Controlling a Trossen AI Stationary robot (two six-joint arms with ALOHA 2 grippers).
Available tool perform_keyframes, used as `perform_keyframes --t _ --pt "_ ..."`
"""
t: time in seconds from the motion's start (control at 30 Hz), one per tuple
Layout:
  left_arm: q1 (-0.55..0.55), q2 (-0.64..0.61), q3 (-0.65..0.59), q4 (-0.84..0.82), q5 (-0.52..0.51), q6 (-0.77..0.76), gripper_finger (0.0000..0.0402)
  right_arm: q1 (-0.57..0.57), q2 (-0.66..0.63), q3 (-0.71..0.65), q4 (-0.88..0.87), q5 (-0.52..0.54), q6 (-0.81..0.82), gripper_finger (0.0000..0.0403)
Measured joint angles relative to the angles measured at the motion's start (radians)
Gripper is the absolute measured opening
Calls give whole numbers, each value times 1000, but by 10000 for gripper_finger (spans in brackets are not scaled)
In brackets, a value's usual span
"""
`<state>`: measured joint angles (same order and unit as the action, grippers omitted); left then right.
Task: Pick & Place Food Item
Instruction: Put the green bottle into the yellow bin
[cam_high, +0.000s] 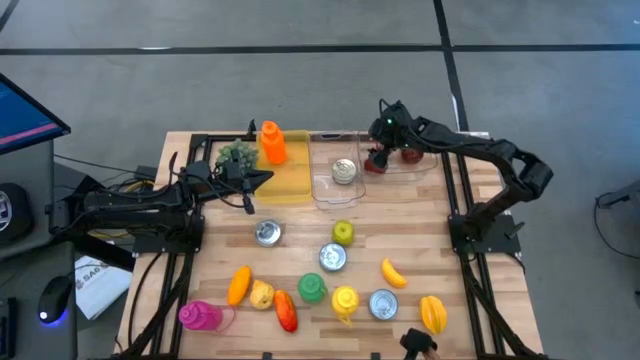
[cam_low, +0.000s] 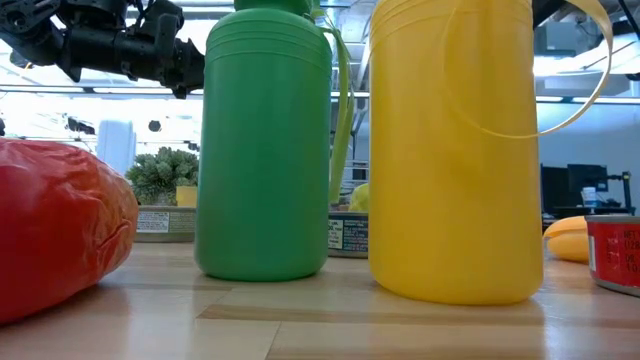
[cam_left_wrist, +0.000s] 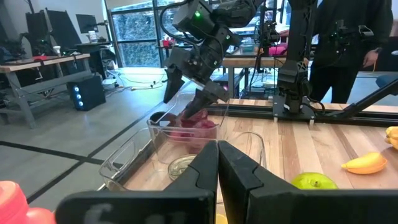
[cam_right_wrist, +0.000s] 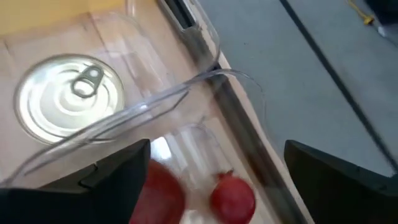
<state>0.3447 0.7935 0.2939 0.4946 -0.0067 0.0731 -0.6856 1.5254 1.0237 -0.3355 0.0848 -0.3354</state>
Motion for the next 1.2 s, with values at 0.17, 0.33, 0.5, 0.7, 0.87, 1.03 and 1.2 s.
perform_keyframes --t 0.17,0.33,0.5,0.7,0.87,1.03,1.2 --pt "0 0 0 0 0 0 1 9 -27 10 -10 10 -13 370" --pt "0 0 0 0 0 0 1 24 -87 74 -78 29 -16 353" --pt "0 0 0 0 0 0 1 37 -172 107 -103 29 -13 323" --pt "0 0 0 0 0 0 1 44 -282 109 -172 29 30 294" --pt "0 0 0 0 0 0 1 44 -344 109 -195 21 189 287" --pt "0 0 0 0 0 0 1 45 -370 109 -259 20 277 286" --pt "0 0 0 0 0 0 1 73 -367 109 -345 20 292 286"
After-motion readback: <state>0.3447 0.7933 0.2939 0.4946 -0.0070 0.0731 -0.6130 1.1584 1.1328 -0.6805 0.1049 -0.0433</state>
